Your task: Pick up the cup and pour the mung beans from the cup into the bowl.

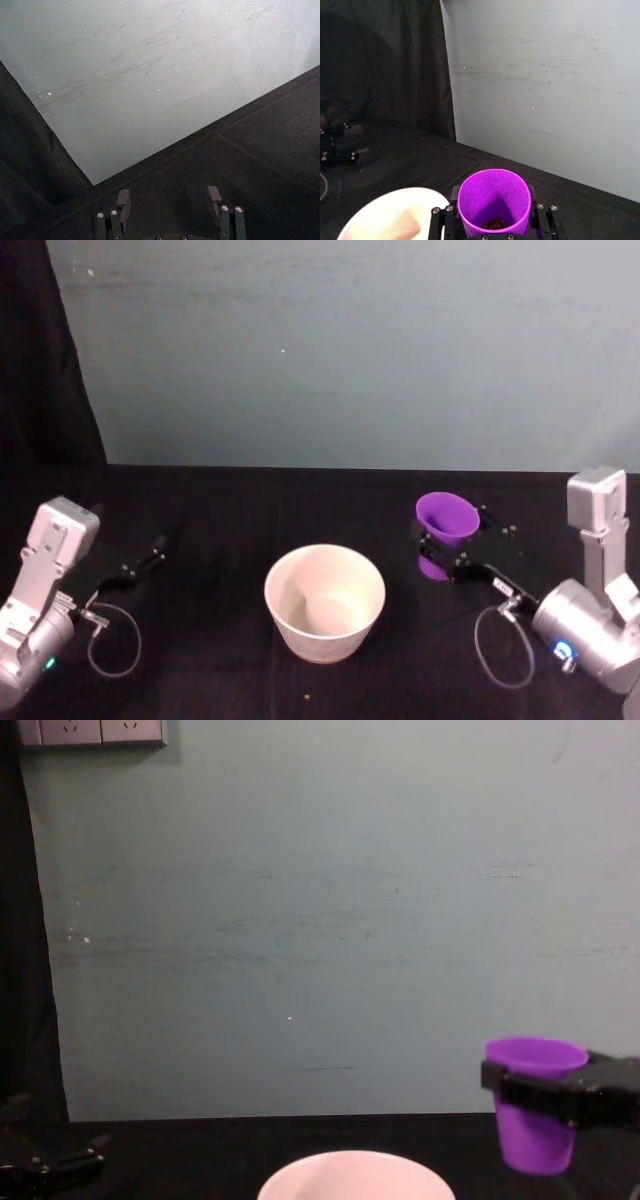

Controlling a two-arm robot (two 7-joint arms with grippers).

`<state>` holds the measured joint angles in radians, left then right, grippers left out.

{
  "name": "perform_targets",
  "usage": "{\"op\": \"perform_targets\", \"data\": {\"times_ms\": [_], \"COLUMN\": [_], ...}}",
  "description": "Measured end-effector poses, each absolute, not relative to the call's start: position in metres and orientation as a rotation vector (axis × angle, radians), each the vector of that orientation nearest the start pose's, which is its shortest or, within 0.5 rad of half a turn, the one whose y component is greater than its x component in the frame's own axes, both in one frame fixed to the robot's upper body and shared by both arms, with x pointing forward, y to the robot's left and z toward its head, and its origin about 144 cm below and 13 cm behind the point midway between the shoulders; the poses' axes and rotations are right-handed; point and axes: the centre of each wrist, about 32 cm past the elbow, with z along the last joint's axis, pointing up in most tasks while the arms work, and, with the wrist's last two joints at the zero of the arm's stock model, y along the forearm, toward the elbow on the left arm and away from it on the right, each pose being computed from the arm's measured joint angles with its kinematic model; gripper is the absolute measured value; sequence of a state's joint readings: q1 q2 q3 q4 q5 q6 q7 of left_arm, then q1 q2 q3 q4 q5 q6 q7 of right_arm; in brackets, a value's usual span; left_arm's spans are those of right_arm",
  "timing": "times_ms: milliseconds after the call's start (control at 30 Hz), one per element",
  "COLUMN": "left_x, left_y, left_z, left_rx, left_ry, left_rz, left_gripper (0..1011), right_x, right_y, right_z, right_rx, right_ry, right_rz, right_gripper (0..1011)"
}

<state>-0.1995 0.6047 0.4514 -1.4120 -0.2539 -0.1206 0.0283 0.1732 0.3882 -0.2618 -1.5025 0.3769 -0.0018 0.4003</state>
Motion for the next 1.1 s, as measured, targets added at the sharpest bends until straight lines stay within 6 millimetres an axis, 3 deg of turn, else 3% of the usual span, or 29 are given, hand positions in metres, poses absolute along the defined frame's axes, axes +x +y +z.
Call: {"op": "perform_targets", "data": {"times_ms": [533,1100], "left_x": [0.489,0.489], "left_y": [0.310,0.310], "left_z": [1.140,1.140], "left_rx": [0.304,0.304], "left_ry": [-0.285,-0.285], "left_rz": [1.248,1.248], "left_gripper": [1003,1003], "right_x": [0.492,0.492], "right_y": [-0.280,-0.281], "right_z": [1.227,1.233], "right_rx": [-0.017,-0.010], "right_ry": [-0.045,-0.044], "right_rz": [-0.990,-0.989], "right_gripper": [747,747]}}
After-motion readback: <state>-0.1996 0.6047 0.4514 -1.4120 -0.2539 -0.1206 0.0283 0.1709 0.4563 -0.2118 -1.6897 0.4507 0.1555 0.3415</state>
